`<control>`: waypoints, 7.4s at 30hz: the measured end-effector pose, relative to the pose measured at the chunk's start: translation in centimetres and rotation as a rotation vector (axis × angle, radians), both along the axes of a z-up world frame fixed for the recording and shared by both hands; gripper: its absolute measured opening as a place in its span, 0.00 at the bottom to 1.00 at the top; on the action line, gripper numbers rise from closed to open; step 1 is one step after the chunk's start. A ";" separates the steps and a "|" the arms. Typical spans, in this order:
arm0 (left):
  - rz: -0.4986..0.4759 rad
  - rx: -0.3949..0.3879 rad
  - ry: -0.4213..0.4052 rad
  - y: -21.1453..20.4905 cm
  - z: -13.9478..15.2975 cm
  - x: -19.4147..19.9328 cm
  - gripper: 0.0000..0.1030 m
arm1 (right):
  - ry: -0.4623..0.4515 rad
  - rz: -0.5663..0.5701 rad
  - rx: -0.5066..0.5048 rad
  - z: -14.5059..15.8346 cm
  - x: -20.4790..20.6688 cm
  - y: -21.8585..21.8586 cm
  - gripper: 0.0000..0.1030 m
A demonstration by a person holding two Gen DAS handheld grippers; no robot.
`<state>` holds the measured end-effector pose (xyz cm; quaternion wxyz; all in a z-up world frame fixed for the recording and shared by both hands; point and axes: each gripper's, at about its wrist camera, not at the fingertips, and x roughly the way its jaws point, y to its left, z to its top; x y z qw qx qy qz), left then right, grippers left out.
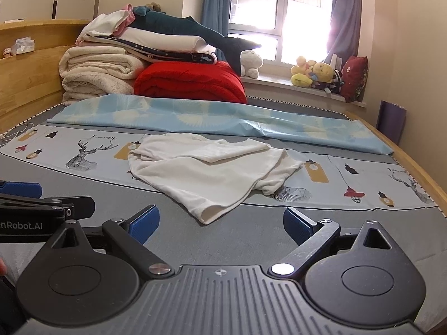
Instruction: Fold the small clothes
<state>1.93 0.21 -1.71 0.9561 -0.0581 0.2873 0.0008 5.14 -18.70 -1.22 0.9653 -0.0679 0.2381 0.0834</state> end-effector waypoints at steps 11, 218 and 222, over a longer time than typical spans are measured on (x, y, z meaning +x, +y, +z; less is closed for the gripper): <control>0.002 -0.003 0.006 0.1 -0.1 0.0 0.90 | 0.007 0.000 -0.001 -0.1 0.0 0.1 0.93; -0.142 -0.045 0.382 12.0 -7.4 15.1 0.27 | 0.376 -0.198 -0.020 -5.4 10.0 -12.5 0.26; -0.162 0.007 0.268 8.7 -5.8 16.4 0.25 | 0.300 -0.204 0.039 -5.0 11.4 -11.8 0.26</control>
